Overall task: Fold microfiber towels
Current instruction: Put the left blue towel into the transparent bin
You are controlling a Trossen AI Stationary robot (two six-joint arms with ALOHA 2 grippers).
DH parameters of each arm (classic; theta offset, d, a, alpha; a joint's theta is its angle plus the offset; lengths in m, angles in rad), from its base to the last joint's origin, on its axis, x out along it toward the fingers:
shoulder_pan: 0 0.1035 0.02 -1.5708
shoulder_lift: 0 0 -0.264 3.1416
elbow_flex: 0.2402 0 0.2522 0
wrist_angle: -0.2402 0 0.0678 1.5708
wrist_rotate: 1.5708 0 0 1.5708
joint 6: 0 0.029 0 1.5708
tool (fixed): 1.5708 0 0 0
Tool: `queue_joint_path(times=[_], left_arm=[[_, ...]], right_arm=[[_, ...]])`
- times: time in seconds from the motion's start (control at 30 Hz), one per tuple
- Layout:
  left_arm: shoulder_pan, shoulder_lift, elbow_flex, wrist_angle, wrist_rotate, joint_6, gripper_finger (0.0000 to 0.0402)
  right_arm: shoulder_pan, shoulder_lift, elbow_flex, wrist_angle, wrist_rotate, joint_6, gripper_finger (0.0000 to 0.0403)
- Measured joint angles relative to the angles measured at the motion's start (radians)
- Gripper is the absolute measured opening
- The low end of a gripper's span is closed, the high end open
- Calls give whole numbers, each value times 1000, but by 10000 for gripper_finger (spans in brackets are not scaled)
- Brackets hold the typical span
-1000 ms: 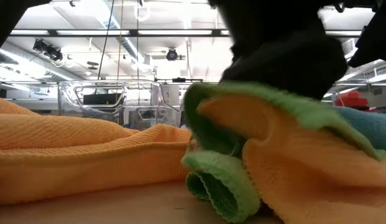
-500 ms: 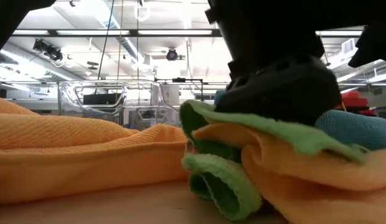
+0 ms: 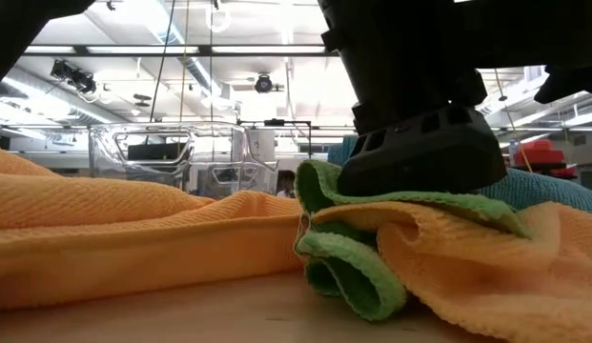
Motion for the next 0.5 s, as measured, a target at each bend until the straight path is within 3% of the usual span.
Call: queue_joint_path(times=[0.33, 0.5], left_arm=[[-28, -48, -1, -9, 20, -16, 113], [-12, -70, 0, -17, 150, -71, 97]], right_arm=[[0, 0, 0, -2, 0, -3, 196], [0, 0, -1, -4, 0, -9, 196]])
